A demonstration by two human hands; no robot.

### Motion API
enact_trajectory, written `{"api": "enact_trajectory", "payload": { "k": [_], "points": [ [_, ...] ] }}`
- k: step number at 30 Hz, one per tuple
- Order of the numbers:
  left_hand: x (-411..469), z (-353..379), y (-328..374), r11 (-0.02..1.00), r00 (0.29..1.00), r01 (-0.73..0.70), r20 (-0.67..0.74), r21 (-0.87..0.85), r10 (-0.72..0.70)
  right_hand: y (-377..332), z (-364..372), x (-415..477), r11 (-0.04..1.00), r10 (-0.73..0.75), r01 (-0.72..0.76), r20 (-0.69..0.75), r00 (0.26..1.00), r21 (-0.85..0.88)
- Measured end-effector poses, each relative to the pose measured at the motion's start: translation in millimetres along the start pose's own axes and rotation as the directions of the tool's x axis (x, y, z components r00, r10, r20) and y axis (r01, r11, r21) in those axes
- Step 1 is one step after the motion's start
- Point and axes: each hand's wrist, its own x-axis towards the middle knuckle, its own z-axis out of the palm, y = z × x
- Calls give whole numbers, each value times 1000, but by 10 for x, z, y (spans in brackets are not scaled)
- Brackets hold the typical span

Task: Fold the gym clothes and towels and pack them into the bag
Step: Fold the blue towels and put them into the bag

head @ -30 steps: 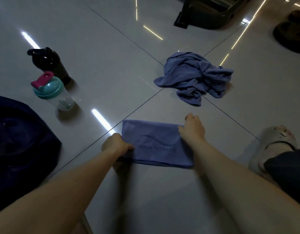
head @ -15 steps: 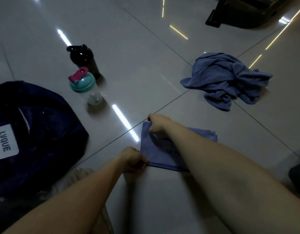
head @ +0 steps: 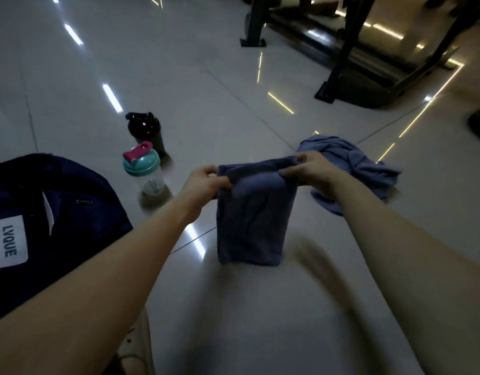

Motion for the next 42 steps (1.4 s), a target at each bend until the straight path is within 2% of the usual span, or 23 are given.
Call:
{"api": "enact_trajectory", "payload": {
  "k": [4,6,8,9,12,14,18,21,23,25,28,31,34,36,39,42],
  "points": [
    [-87,228,577,957,958,-285,11,42,285,-288,-246,-405,961,-216,255,-287,933,104],
    [-164,277,631,934,940,-341,12,103,341,-333,-247,-610,966,-242,257,-248,938,29],
    [-229,272,539,928,951,-310,51,206,306,-277,-218,-804,971,-213,193,-137,968,-141],
    [-272,258,474,928,958,-288,56,238,283,-233,-210,-892,971,-189,167,-119,975,-171],
    [-417,240,367,941,958,-280,-7,191,286,-207,-173,-1131,992,-113,109,-64,991,-66],
    [-503,270,420,952,960,-279,4,125,281,-241,-148,-1228,995,-89,91,-37,995,35],
    [-514,325,531,979,978,-197,76,60,193,-295,-146,-1266,982,-88,105,-114,990,154],
    [-413,316,483,992,991,-99,92,79,92,-284,-174,-1269,987,-40,57,-117,992,149],
    [-352,309,432,992,992,-89,97,92,80,-250,-181,-1263,993,-6,18,-105,994,112],
    [-335,321,418,989,990,-110,98,95,101,-188,-177,-1227,995,-15,27,-125,992,98],
    [-346,375,432,978,978,-197,87,68,191,-167,-157,-1226,988,-71,101,-239,969,117],
    [-336,414,423,959,959,-278,64,62,274,-148,-159,-1244,983,-154,178,-311,938,52],
    [-283,396,284,933,942,-334,66,136,328,-38,-122,-1242,973,-201,227,-302,932,52],
    [-260,368,70,931,950,-311,85,192,299,116,-23,-1264,980,-177,196,-271,946,44],
    [-314,309,-392,913,972,-224,143,342,185,521,220,-1348,997,-74,76,-143,987,6],
    [-484,229,-824,806,960,-160,278,571,-7,975,401,-1418,991,84,-84,-7,996,-105]
  ]
}}
